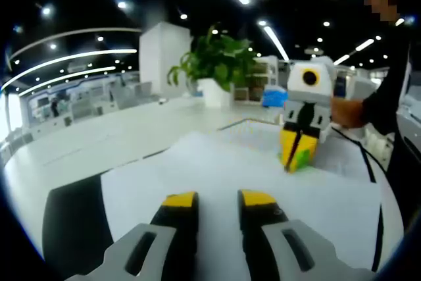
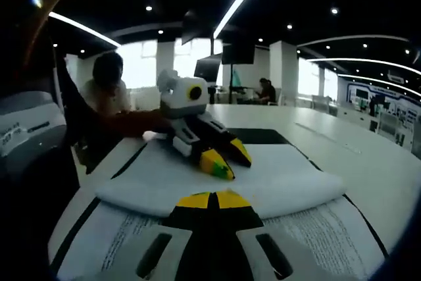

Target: Flip through the bound document one page at a time

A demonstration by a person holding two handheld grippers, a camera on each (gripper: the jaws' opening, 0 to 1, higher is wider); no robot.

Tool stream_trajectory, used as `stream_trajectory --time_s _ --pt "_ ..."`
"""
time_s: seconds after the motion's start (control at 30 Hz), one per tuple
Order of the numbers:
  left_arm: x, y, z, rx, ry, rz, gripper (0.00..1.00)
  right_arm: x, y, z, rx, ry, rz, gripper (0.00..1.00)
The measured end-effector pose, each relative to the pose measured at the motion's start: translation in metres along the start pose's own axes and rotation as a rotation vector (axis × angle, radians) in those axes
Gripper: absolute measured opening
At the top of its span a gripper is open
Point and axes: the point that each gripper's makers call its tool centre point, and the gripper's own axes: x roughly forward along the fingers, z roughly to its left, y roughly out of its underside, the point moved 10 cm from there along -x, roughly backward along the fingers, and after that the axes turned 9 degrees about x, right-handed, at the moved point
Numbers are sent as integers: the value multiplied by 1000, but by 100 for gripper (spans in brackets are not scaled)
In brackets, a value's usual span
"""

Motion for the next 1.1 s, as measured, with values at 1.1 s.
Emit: stream_trajectory --time_s 1.1 --pt "2 -2 0 5 4 -3 26 -1 10 57 -52 -87 20 4"
